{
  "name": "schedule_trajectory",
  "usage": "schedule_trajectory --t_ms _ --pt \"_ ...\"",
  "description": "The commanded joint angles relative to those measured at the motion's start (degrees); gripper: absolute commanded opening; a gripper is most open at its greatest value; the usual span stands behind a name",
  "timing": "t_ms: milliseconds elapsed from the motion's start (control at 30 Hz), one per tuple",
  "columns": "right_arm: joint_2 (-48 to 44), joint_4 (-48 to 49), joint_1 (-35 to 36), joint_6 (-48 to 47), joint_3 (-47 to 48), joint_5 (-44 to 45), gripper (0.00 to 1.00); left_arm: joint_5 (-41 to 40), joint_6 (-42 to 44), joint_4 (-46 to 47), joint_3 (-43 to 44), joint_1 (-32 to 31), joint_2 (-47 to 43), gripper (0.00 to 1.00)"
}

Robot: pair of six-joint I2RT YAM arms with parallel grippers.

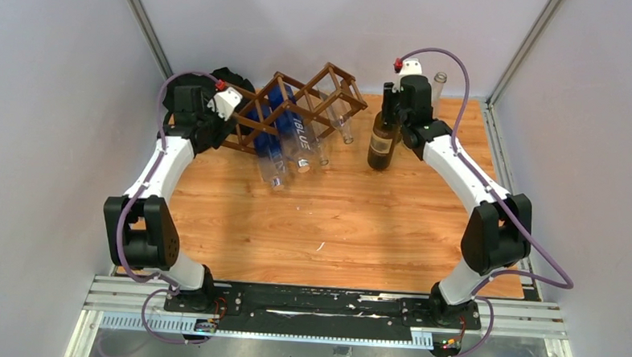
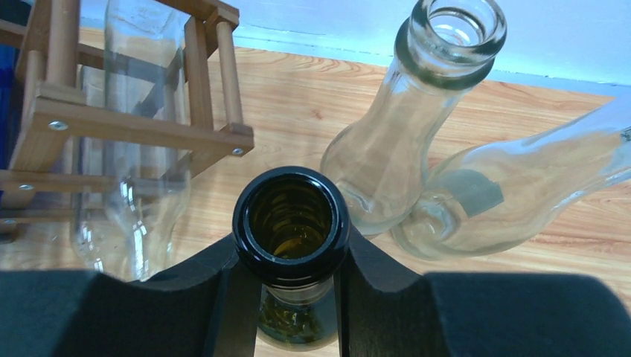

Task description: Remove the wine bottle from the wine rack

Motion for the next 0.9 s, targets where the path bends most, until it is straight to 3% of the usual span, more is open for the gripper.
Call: schedule_trajectory --t_ms 0,167,300,533,867 --pt "0.05 8.17 -0.81 -2.01 2.17 2.96 0.00 -4.11 0.65 6.25 2.40 2.43 1.29 0.72" --pt "1.20 10.29 -0.94 -3.49 2.05 4.95 0.00 0.58 -2.34 2.68 5.02 3.69 0.90 0.79" --pt "1.32 13.68 -0.93 -4.70 0.52 5.20 0.00 5.57 -3.96 -0.83 3.48 3.93 -3.84 0.99" --pt "2.75 19.38 -0.98 -4.64 -1.20 5.12 0.00 15.49 -5.09 -11.29 4.45 4.02 -12.84 1.00" --pt "3.44 25.59 -0.95 -6.13 -4.24 5.50 0.00 23.76 -11.54 -23.09 13.12 4.02 -16.25 1.00"
